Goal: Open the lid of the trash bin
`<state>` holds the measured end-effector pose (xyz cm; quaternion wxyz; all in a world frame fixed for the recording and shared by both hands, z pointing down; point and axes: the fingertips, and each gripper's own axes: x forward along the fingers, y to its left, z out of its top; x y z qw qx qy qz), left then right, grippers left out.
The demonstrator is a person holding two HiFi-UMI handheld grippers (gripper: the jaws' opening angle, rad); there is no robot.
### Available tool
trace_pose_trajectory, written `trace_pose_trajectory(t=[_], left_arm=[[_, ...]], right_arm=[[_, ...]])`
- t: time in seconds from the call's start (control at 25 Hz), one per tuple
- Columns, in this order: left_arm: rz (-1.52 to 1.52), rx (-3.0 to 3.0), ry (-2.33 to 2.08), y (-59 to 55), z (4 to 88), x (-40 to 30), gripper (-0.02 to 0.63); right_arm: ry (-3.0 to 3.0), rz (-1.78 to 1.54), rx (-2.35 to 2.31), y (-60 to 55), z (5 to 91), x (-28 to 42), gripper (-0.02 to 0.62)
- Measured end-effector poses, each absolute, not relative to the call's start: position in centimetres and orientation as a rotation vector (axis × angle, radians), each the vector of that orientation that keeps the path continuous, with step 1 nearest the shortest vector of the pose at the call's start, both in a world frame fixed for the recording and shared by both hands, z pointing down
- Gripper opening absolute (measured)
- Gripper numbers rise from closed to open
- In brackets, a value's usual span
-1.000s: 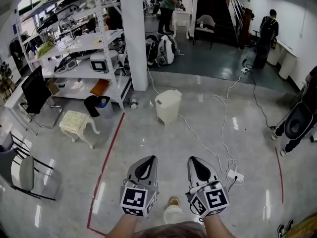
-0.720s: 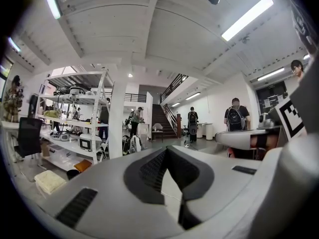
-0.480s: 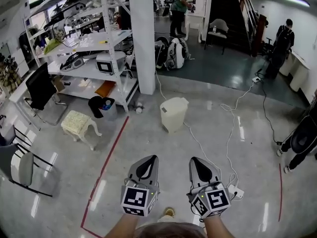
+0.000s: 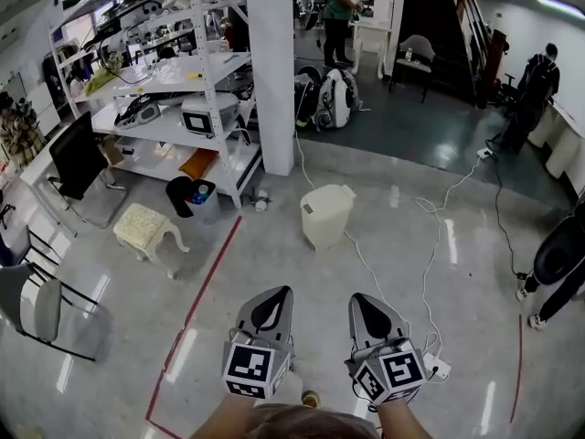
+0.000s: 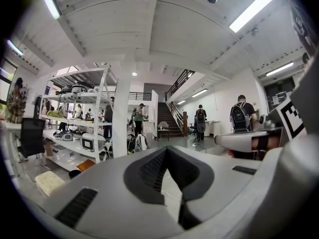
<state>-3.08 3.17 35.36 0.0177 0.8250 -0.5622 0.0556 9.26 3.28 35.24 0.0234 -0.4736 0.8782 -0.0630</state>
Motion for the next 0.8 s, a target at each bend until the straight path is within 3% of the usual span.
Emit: trace_pose_trajectory(t=[0.8], left_arm=[[0.183, 2.601, -1.684, -15.3, 36.6, -7.3, -0.003]], right_arm=[[2.707, -0.193, -1.508, -13.8, 36.0, 4.6, 0.018]])
